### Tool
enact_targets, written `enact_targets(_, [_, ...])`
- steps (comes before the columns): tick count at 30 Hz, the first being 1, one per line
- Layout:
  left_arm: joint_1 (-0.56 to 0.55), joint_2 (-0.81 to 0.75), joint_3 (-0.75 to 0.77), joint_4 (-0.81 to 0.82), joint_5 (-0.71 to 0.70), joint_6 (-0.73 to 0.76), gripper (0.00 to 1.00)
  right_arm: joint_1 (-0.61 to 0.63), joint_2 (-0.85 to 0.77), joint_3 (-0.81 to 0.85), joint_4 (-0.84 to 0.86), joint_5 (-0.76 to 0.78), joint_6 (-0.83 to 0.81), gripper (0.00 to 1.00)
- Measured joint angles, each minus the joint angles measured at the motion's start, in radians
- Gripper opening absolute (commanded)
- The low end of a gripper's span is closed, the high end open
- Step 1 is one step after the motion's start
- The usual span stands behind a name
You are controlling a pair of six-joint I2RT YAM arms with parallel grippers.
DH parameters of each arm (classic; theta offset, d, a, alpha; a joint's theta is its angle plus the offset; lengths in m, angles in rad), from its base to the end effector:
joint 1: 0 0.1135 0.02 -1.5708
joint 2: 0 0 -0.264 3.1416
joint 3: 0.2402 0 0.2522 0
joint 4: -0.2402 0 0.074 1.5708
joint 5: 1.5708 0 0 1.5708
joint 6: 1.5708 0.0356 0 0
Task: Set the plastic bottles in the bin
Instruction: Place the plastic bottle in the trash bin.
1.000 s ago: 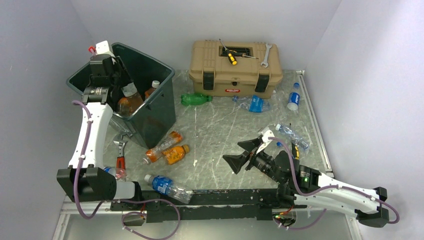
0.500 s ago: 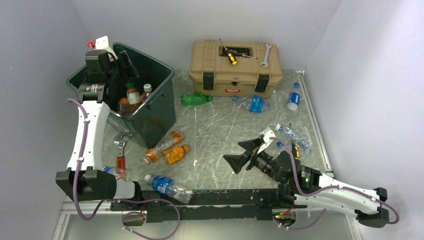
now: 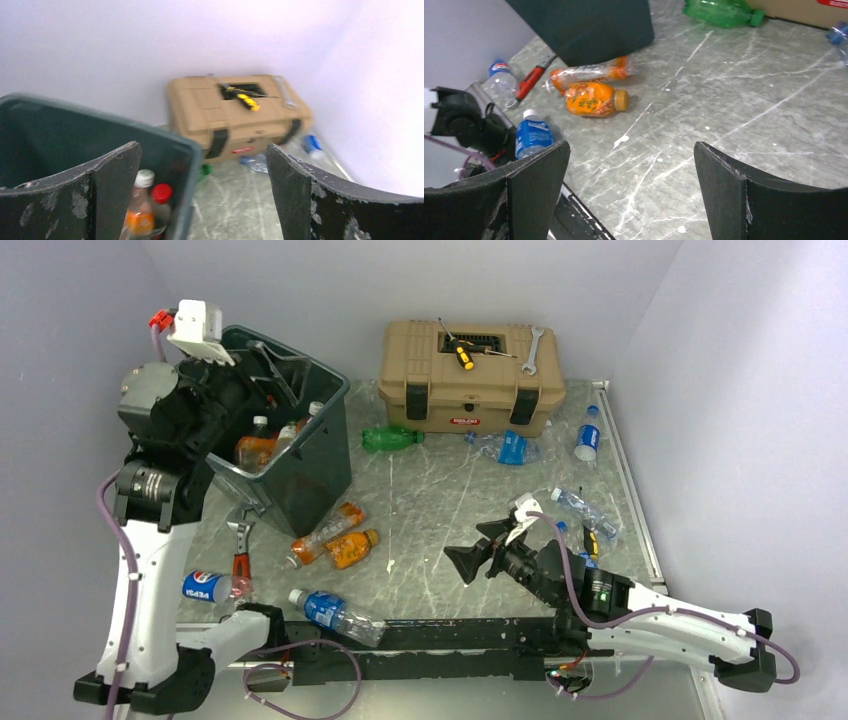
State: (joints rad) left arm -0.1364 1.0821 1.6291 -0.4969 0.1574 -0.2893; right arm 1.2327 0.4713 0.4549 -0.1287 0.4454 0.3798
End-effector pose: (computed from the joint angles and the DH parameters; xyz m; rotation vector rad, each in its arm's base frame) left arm 0.1806 -0.0304 0.5307 0.0097 1.5389 -0.4588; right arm 0.0595 0.1229 0.2740 -0.4090 1.7227 0.8117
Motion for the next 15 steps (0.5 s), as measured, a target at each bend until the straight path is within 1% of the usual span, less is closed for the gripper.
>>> enact_targets(3, [-0.106,-0.016,0.010,0.030,0.078,0.030,0.99,0.000,0.018,0.000,-0.010,0.061,0.021,0.99])
enact_targets(6, [-0.258,-0.008,0.005,0.030,0.071,0.074,0.99,0.000,0.052,0.005,-0.042,0.143,0.051,0.99])
enact_targets(8, [-0.376,0.015,-0.009,0.029,0.032,0.122,1.00,0.000,0.097,0.022,-0.072,0.182,0.067,0.99])
enact_targets(9, [-0.455,0.033,-0.021,0.028,-0.006,0.158,1.00,-0.001,0.119,0.032,-0.082,0.192,0.074,0.99])
enact_targets(12, [-0.628,0.097,-0.047,0.024,-0.113,0.262,1.00,-0.001,0.207,0.077,-0.114,0.221,0.095,0.99])
enact_targets(14, [-0.718,0.142,-0.071,0.023,-0.169,0.339,1.00,-0.002,0.251,0.091,-0.116,0.229,0.104,0.99])
enact_targets(15, [-0.743,0.151,-0.085,0.023,-0.184,0.368,0.99,-0.002,0.270,0.092,-0.116,0.231,0.109,0.99])
